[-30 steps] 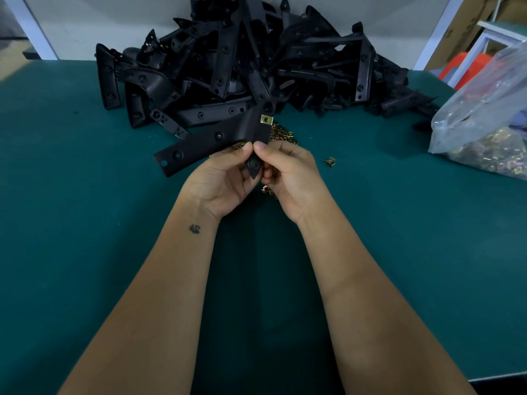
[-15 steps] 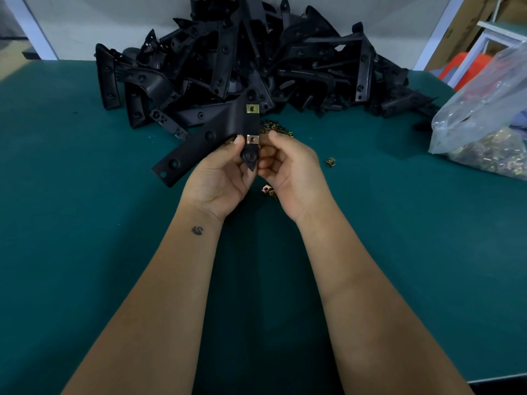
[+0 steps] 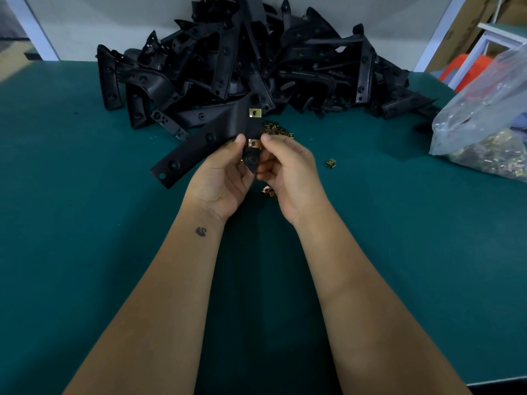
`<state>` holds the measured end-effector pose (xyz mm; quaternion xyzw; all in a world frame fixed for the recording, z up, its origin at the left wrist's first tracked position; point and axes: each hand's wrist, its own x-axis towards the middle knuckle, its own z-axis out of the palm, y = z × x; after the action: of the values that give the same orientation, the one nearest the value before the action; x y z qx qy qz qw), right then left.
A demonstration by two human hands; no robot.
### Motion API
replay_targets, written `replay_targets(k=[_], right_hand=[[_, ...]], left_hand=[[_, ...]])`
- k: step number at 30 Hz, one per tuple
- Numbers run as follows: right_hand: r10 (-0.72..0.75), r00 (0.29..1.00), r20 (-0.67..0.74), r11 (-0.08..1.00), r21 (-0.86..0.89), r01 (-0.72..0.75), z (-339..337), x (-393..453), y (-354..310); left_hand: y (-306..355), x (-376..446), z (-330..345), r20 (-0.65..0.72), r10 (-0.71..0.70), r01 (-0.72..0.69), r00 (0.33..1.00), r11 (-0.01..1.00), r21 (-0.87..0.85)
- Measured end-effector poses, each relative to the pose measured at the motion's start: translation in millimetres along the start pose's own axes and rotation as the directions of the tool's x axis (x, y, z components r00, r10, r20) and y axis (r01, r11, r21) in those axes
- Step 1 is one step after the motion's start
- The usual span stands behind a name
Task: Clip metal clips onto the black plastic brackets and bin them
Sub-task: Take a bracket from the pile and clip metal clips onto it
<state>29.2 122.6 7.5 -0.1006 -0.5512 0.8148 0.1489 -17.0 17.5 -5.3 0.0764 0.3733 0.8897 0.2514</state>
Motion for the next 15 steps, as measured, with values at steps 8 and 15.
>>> replay_targets(k=[8, 15], right_hand=[[0.0, 0.999, 0.047, 0.951, -0.31, 0.015, 3.7, -1.1, 7.7], [-0.11, 0.992, -0.061, 0.95, -0.3, 0.087, 5.4, -1.9, 7.1]], left_hand=[[0.7, 0.7, 0.4, -0.071, -0.006, 0.001, 0.997, 0.998, -0.063], [-1.8, 2.6, 1.6, -0.063, 0.016, -0.017, 0.998, 1.0, -0.011]])
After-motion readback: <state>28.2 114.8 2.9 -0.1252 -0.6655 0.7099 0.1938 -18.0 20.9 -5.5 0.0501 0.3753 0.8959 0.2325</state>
